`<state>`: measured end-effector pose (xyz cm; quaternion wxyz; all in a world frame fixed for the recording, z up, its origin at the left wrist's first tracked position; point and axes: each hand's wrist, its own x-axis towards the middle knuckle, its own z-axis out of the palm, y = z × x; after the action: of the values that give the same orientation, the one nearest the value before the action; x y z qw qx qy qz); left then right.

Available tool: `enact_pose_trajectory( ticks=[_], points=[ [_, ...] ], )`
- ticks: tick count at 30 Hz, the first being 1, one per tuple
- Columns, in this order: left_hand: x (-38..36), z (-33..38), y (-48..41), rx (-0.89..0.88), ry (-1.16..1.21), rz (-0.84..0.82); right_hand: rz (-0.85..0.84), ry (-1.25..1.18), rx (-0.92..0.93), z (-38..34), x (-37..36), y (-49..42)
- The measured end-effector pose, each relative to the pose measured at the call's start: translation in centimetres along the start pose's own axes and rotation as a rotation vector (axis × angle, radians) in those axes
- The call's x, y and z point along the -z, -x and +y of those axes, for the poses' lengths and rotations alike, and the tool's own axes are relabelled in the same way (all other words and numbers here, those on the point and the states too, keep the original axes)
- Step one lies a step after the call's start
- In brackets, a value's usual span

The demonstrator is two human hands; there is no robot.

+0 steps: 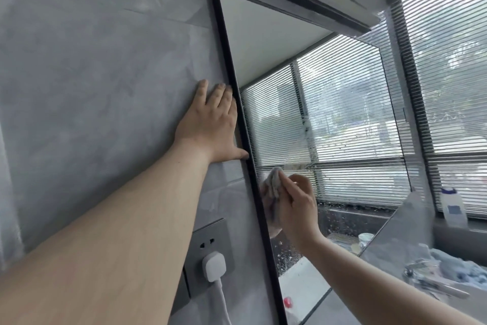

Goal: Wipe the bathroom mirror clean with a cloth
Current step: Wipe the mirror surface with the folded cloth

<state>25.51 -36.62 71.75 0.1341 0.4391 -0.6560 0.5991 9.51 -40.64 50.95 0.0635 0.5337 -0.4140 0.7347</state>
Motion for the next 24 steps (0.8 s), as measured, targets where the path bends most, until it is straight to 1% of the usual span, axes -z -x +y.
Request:
enact_pose_trajectory(
  ticks=[4,7,11,13,16,19,20,24],
  points=[
    [-0.1,0.1,0.0,0.007,0.003,0.008,0.103,-0.033,-0.187,1.7,1.1,-3.6],
    [-0.2,0.1,0.0,0.005,0.01,0.011,0.193,0.03,-0.337,3.8,2.0,-6.2],
    [0.1,0.0,-0.1,0.0,0.02,0.003,0.216,0.051,-0.383,4.3,2.2,-6.7],
    [0.2,0.0,-0.1,-0.006,0.017,-0.003,0.195,0.025,-0.337,3.2,1.7,-5.7],
    [0.2,-0.1,0.0,-0.005,-0.002,0.01,0.126,-0.058,-0.141,0.4,0.5,-3.3],
    [0.3,-0.1,0.1,-0.004,-0.001,0.005,0.063,0.097,0.168,-2.1,-1.5,-0.4],
    [0.3,-0.1,0.0,-0.005,0.001,0.004,0.069,0.134,0.226,-2.4,-2.0,0.0],
    [0.2,0.0,0.0,0.001,0.008,0.0,0.113,0.115,0.293,-1.9,-2.5,-0.9]
  ],
)
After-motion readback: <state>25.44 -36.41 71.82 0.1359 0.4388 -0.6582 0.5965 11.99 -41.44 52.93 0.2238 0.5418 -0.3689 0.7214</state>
